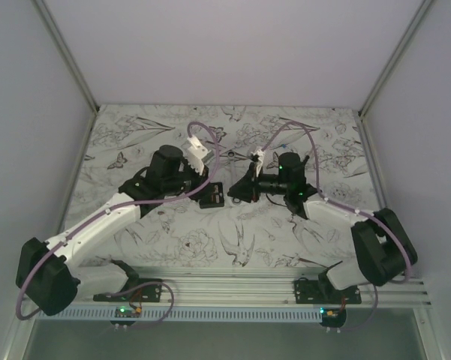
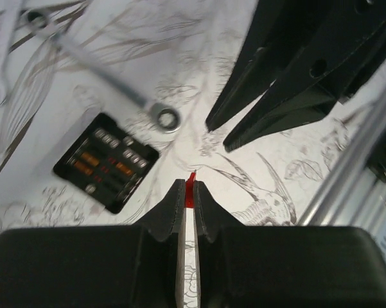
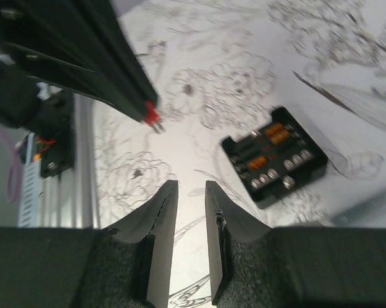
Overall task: Snap on the fuse box
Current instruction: Pick up the fuse from the center of the board, then adjust the fuse box base at the center of the board.
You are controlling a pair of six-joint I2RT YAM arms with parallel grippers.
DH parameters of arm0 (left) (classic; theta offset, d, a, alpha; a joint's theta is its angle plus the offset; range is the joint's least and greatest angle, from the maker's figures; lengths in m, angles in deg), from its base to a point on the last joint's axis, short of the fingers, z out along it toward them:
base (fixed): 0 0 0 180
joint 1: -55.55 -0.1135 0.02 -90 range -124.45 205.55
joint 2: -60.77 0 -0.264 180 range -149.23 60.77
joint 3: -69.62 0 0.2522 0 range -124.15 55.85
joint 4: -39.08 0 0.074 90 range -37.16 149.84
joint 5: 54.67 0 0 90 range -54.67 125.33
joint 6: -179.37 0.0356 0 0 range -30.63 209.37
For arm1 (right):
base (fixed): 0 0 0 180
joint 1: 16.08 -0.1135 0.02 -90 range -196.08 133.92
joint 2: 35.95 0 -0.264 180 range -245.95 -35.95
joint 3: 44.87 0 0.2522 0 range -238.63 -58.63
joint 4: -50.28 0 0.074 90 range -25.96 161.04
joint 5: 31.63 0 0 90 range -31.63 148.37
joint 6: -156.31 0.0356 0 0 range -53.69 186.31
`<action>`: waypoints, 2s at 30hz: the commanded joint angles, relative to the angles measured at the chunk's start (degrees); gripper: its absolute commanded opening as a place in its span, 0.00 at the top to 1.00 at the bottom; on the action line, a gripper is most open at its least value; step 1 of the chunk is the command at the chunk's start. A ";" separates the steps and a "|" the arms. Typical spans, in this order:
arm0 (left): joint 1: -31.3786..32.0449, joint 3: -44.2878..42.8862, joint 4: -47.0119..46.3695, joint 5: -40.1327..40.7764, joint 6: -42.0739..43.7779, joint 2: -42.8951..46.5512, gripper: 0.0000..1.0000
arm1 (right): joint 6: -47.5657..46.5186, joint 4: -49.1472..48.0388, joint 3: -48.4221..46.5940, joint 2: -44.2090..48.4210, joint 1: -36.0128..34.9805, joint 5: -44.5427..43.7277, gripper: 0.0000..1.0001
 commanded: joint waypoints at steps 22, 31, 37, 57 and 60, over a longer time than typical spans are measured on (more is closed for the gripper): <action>-4.98 0.00 13.40 22.87 -19.70 -2.51 1.00 | 14.71 -1.65 -28.68 -39.15 -1.83 -19.69 0.64; -4.89 -1.89 15.33 22.41 -20.64 -6.54 1.00 | 15.90 -0.01 -29.12 -41.78 -1.97 -9.65 0.65; -4.64 -2.83 17.10 21.75 -21.33 -8.27 1.00 | 17.68 -2.30 -24.18 -39.79 -2.34 -6.94 0.68; -0.83 -4.01 20.16 21.29 -21.30 -8.97 1.00 | 16.28 -7.17 -16.45 -35.03 -6.22 -4.62 0.77; -0.31 -4.18 20.75 21.21 -21.35 -9.52 1.00 | 14.60 -5.84 -16.16 -34.15 -7.05 -4.85 0.76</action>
